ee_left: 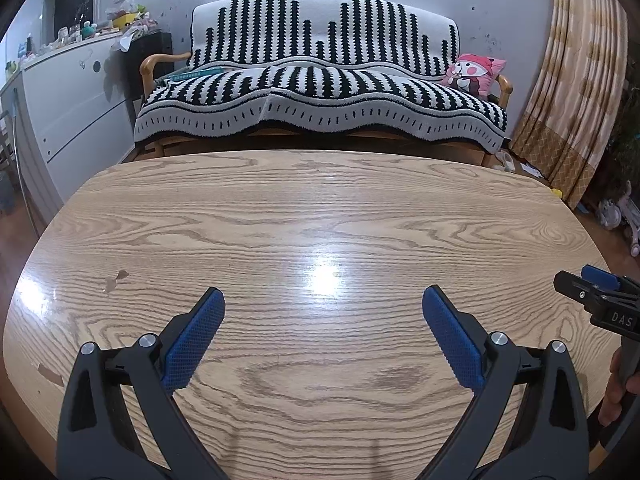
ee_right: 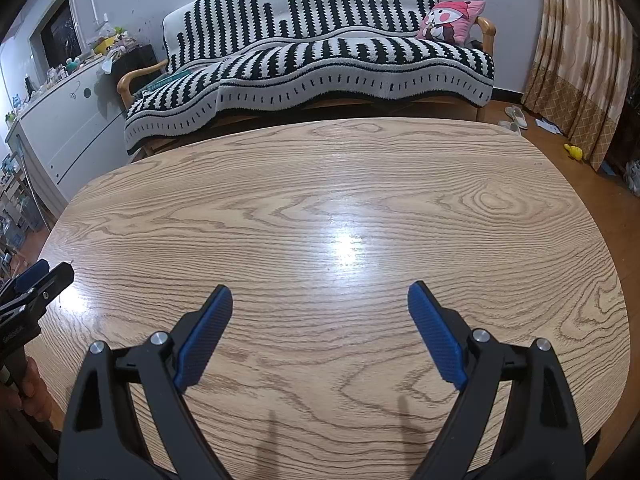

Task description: Collect trash

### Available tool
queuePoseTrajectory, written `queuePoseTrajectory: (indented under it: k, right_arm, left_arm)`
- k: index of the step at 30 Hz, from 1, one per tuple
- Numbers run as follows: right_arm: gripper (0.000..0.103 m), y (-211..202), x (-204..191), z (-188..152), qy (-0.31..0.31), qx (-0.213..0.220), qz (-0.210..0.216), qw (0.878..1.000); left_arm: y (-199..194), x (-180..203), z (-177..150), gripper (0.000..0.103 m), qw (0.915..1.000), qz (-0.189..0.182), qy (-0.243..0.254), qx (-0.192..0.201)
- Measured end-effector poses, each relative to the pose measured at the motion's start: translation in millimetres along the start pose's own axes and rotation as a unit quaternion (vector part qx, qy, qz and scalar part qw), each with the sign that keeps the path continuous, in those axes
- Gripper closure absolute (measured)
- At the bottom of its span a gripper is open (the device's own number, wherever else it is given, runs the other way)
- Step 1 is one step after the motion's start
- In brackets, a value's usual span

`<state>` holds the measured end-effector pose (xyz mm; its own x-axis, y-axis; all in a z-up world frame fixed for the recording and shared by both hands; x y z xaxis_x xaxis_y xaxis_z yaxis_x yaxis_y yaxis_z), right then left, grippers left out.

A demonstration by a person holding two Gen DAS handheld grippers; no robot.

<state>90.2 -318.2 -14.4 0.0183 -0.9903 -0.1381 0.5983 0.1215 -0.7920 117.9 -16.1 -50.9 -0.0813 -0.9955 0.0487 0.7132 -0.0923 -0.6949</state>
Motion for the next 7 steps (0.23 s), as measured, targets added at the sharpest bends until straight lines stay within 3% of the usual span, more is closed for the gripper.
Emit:
queuePoseTrajectory:
  k: [7]
  right_arm:
    - [0.017,0.0,-0.8,0.4,0.0,0.0,0.0,1.0]
  left_arm:
    - [2.6,0.3,-2.6,0.007,0.9999,-0.004,-0.003,-0.012]
Point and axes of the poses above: each gripper's, at about its wrist camera, not at the fingertips, and y roughly the way its jaws point, x to its right, z to its top, the point moved 9 cm from there along y, roughly the way its jaws point, and after that the axes turned 1 degree about -x, right-handed, at the moved point
